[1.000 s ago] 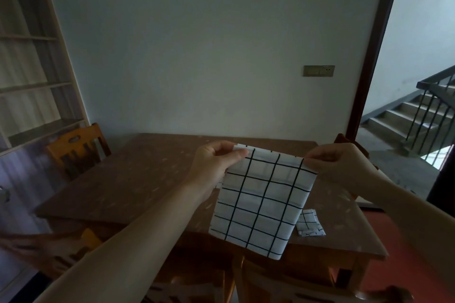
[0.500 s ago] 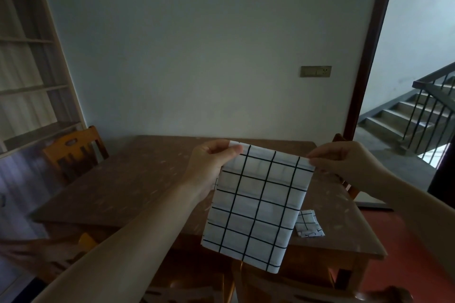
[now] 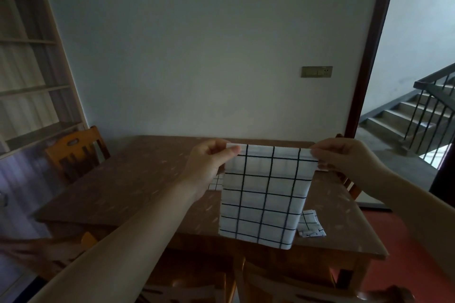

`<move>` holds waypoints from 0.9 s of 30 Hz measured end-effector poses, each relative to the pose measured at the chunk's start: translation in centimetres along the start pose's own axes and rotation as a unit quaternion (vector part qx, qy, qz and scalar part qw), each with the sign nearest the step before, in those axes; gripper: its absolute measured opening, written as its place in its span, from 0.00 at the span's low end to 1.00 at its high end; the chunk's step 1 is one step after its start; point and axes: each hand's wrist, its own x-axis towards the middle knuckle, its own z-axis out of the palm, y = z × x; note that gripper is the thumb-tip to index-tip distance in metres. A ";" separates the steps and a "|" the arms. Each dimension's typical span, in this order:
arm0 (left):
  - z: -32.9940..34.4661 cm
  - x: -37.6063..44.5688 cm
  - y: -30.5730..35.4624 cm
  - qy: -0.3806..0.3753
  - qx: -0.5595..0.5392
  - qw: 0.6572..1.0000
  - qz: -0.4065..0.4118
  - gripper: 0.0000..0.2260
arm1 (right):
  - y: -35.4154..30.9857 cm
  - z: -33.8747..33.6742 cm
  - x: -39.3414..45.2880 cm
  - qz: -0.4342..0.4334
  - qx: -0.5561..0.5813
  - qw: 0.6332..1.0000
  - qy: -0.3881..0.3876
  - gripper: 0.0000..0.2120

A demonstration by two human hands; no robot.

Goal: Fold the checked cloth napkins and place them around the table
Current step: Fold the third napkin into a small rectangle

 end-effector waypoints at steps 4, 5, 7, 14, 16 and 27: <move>-0.8 0.0 0.6 -0.107 0.119 0.987 -0.006 0.04 | -0.9 -0.4 0.0 -0.037 -0.039 0.999 0.000 0.04; -0.8 0.0 1.2 -0.154 0.161 0.975 -0.021 0.03 | -1.2 -0.4 0.0 -0.049 -0.058 0.997 -0.014 0.05; -0.4 0.1 2.8 -0.229 0.286 0.930 -0.024 0.04 | -2.0 -0.1 0.1 -0.072 -0.102 0.991 -0.046 0.05; 4.8 0.9 5.7 -0.194 0.375 0.904 0.068 0.09 | -4.4 2.1 0.4 -0.137 -0.139 0.979 -0.065 0.06; 4.9 1.3 5.9 -0.175 0.369 0.909 0.081 0.08 | -4.1 2.1 0.1 -0.113 -0.118 0.984 -0.065 0.06; 2.7 2.7 6.9 -0.183 0.391 0.895 0.110 0.06 | 1.8 1.6 -2.0 0.021 -0.315 0.899 -0.303 0.07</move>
